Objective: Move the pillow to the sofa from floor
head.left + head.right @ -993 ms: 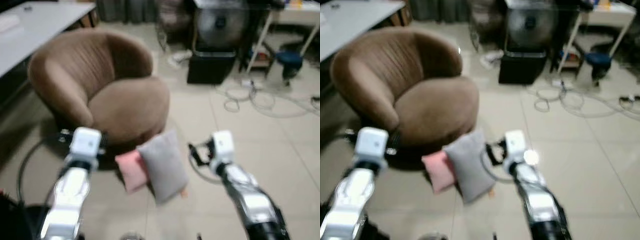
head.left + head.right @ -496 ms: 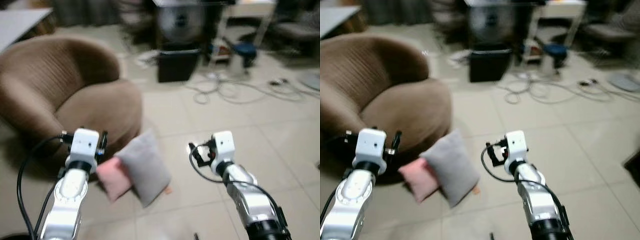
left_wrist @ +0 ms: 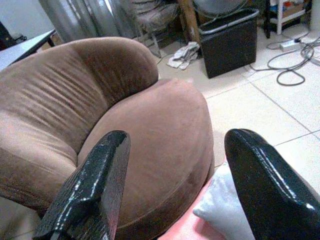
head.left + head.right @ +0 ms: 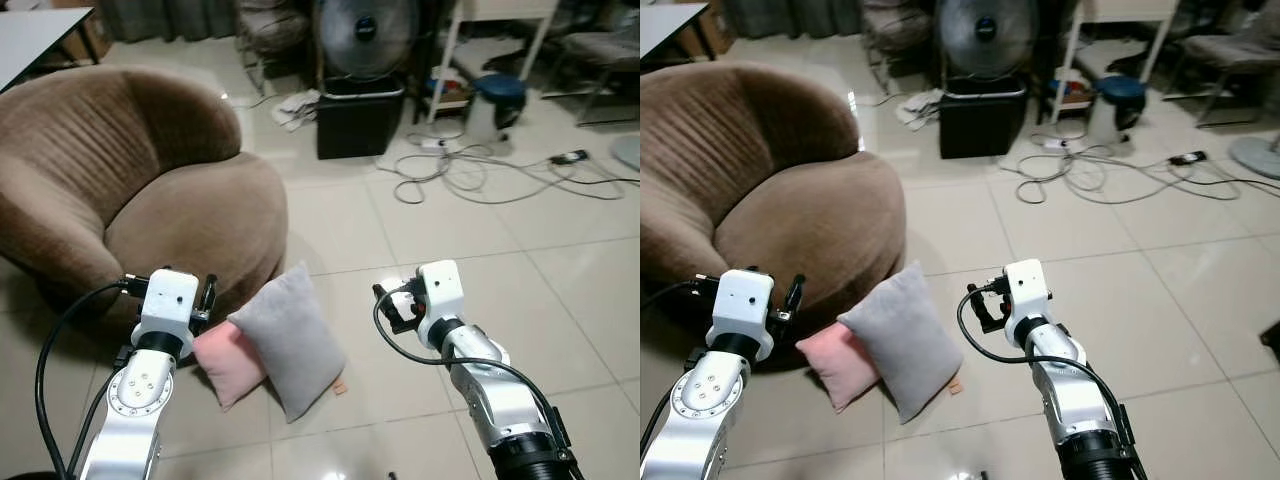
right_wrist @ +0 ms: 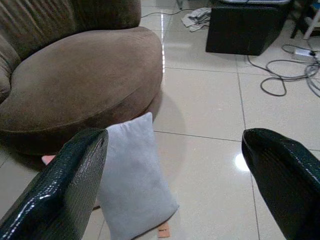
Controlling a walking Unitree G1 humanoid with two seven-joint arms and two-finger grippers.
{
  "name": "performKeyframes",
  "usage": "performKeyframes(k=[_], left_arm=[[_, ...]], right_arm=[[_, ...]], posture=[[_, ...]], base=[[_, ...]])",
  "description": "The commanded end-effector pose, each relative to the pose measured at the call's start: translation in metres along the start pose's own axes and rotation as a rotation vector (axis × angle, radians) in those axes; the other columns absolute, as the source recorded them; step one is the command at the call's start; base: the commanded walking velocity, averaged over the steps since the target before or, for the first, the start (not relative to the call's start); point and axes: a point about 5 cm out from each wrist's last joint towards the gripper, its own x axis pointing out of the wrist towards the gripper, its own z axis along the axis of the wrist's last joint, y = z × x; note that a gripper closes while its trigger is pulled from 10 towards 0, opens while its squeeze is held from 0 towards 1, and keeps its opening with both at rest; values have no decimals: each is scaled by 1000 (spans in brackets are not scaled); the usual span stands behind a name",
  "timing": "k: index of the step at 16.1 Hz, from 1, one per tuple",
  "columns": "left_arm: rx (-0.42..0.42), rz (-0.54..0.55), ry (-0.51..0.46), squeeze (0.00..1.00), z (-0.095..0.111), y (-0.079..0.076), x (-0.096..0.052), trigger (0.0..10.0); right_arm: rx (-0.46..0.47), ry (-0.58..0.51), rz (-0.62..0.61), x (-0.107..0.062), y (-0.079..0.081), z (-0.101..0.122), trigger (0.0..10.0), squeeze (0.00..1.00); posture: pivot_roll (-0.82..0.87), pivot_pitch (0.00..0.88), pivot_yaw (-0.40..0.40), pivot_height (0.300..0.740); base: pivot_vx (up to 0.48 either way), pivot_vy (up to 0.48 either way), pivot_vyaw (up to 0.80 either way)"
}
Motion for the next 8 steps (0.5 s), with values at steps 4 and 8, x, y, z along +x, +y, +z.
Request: performKeyframes(k=[4,8], left_arm=[[0,-37,22,0,-8,-2,-5,10000],[0,-44,27,0,-10,-2,-5,10000]], right_arm=[[-20,-6,16,1,-1,-1,10000,0],[-35,-2,39,1,2,-3,10000,0]], posture=[[82,0,28,740],[83,0,27,740]], base=[[310,0,0],[310,0,0]])
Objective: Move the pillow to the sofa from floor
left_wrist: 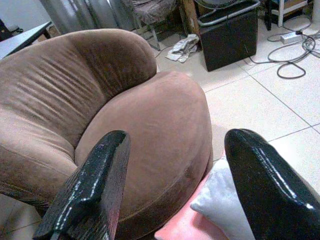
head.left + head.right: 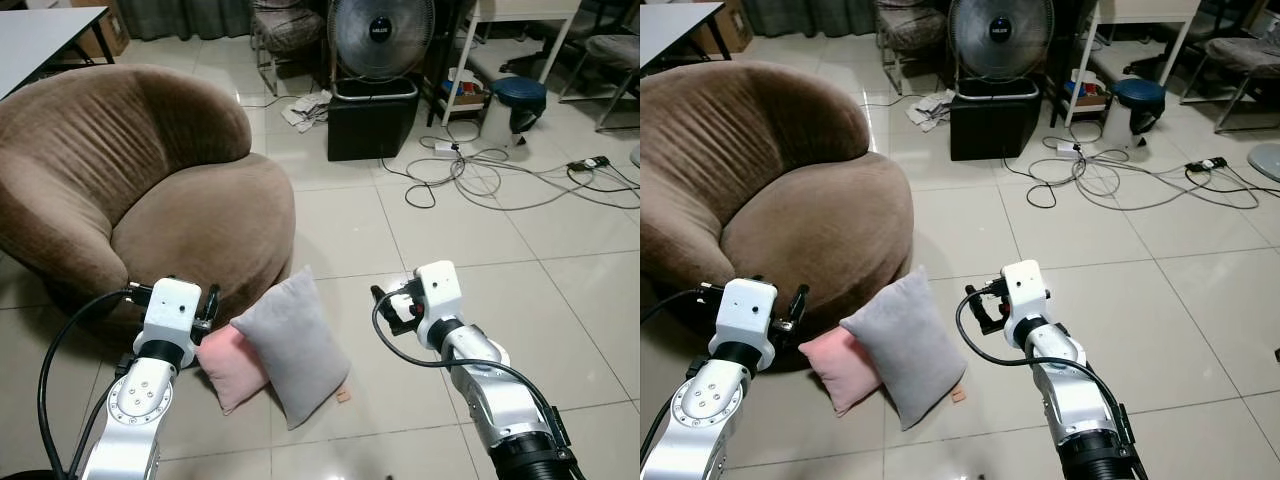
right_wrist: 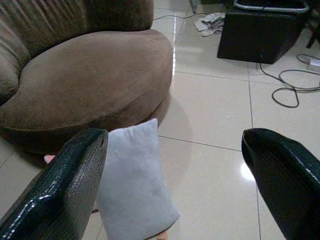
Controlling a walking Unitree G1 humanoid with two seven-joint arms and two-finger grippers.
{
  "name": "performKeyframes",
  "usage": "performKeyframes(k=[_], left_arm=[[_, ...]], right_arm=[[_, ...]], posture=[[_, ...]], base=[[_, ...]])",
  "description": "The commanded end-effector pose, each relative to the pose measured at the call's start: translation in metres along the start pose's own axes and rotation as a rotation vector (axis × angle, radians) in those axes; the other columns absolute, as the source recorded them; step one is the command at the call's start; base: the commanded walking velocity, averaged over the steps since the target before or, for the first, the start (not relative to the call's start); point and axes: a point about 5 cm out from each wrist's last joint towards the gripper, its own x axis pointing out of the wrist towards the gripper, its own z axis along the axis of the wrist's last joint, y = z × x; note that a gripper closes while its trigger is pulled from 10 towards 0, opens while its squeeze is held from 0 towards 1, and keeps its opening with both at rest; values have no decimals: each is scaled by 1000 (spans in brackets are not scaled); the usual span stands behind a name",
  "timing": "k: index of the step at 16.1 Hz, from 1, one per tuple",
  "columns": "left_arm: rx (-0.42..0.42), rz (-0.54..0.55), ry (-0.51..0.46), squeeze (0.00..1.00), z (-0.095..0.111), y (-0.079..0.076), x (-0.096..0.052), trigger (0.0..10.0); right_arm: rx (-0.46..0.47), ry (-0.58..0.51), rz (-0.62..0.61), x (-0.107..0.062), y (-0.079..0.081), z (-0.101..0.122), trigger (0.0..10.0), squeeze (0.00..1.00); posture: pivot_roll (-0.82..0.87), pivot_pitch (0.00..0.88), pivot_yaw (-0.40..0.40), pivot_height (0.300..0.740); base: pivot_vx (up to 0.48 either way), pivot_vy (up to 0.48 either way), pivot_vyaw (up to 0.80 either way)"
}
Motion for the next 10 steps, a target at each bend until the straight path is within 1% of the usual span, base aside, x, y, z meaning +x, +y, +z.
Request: performKeyframes(k=[1,3,6,7,10], left_arm=[[-2,-10,7,0,-2,1,-1,10000],[-3,-8,6,0,-3,1,-2,10000],[-4,-6,5,0,-3,2,-2,10000],[-4,-6,4,0,-3,2,-2,10000],[-2,-8,4,0,-3,2,-2,10000]], right_arm=[[-15,0,16,1,1,0,10000,0],[-31,1,28,2,2,0,10000,0],[-35,0,35,2,2,0,10000,0],[-51,-4,48,2,3,1,10000,0],[-27,-2,40,3,3,-1,10000,0]], posture=[[83,0,27,740],[87,0,23,740],[90,0,20,740],[90,0,20,740],[89,0,22,740]], base=[[315,0,0],[322,0,0],[341,0,546],[356,0,0],[351,0,0]])
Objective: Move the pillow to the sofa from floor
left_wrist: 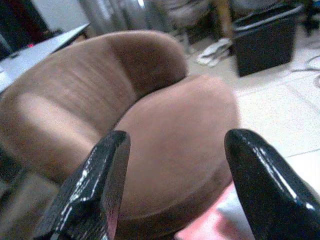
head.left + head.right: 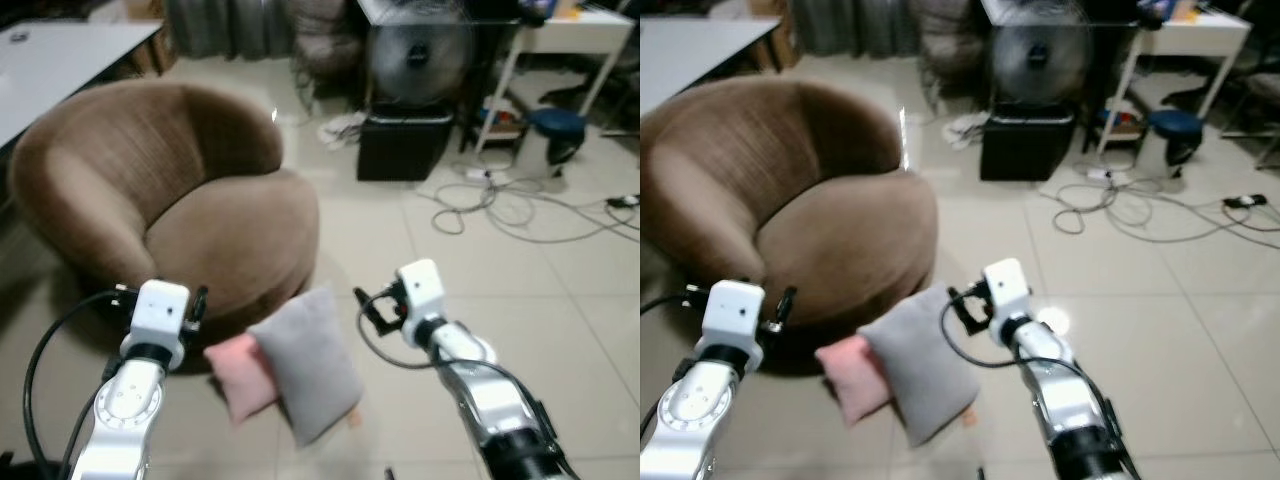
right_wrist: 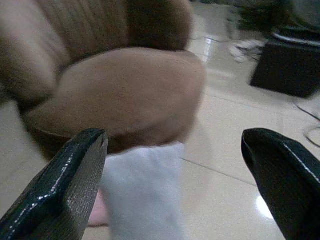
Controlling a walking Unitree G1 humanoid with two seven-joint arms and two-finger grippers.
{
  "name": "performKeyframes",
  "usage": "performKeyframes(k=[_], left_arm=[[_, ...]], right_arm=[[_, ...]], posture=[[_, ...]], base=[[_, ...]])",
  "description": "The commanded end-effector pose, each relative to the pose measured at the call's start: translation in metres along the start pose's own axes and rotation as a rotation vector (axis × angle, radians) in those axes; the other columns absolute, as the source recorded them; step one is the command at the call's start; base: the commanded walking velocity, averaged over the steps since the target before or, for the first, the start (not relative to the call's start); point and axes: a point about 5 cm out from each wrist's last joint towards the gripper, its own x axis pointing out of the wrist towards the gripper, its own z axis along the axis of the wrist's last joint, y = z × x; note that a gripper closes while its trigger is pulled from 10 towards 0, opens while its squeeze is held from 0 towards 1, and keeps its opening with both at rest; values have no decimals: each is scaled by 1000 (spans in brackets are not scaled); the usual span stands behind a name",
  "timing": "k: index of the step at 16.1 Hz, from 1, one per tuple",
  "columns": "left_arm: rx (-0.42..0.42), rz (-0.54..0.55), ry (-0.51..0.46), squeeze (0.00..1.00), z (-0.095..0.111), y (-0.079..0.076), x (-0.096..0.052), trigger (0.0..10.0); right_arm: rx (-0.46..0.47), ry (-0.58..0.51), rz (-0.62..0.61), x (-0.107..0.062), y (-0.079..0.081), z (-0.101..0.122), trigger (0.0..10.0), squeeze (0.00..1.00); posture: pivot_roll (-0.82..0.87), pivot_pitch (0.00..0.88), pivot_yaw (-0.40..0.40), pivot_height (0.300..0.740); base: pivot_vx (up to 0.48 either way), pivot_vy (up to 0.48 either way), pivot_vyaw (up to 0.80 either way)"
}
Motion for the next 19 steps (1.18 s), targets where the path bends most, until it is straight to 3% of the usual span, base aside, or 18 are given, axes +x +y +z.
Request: performKeyframes(k=[1,19], left_arm=[[8,-11,-7,0,2,1,0,10000],[16,-25,-5,0,1,2,2,10000]], right_arm=[[3,-6,-10,1,-3,2,10000,0],[28,-5,-34,0,-5,0,10000,0]], posture=[[89,0,22,740],[79,0,38,740]], base=[[349,0,0],[348,0,0]])
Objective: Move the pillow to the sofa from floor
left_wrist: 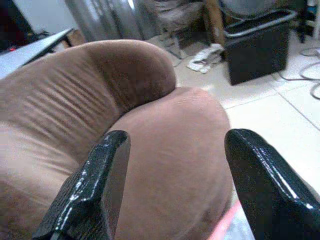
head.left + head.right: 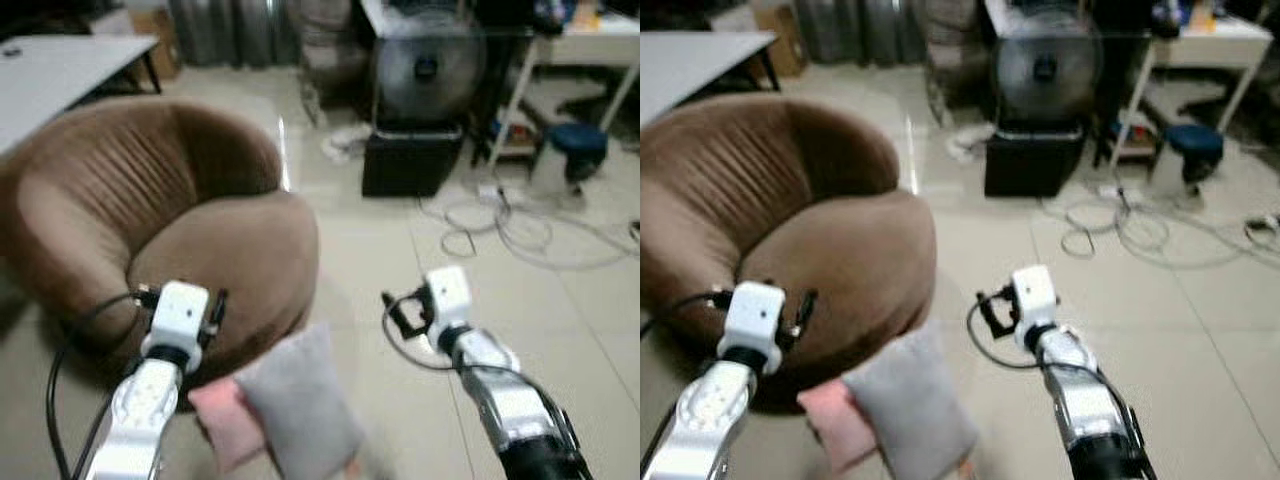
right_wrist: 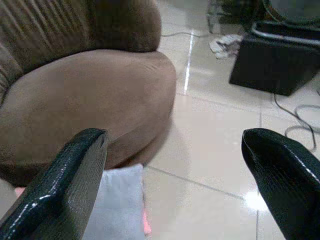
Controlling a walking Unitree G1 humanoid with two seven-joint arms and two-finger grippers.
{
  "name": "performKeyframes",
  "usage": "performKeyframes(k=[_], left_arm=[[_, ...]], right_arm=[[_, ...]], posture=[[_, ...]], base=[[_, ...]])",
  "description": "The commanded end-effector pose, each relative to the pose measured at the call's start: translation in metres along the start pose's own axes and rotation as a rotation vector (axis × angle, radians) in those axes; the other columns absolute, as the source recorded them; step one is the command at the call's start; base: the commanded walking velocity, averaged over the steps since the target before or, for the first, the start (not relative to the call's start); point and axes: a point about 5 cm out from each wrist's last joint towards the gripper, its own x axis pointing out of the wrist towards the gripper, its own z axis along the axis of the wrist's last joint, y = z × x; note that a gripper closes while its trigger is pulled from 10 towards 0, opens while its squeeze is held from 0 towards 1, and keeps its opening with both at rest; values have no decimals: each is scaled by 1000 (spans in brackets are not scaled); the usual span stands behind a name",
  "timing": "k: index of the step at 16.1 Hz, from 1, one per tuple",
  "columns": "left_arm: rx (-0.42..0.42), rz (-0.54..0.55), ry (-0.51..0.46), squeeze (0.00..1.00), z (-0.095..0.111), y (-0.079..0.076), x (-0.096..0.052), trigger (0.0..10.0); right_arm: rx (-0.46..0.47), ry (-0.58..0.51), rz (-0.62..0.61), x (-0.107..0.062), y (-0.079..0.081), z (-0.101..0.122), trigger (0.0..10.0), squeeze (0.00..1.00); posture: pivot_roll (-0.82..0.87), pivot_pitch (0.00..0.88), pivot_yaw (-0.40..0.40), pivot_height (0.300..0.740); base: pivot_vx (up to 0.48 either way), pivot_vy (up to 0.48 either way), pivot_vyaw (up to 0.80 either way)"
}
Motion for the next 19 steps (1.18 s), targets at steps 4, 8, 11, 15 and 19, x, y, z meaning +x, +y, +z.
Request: performKeyframes(k=[4,8,11,15,19], left_arm=[[28,33,11,0,0,8,1,10000],[42,31,20,0,-2,9,1,10000],[49,28,11,0,-1,9,2,10000],[47,23,3,0,0,9,3,10000],[45,24,7,0,0,9,3,10000]], right_arm=[[8,-21,23,4,10,5,10000,0],[12,-19,18,4,9,5,10000,0],[16,-16,13,4,9,4,10000,0],[19,-14,6,4,9,3,10000,0],[18,-13,6,3,9,3,10000,0]], posture=[[75,0,41,740],[77,0,42,740],[79,0,43,740],[77,0,46,740],[76,0,45,740]], base=[[164,0,0],[0,0,0],[0,0,0],[0,0,0],[0,0,0]])
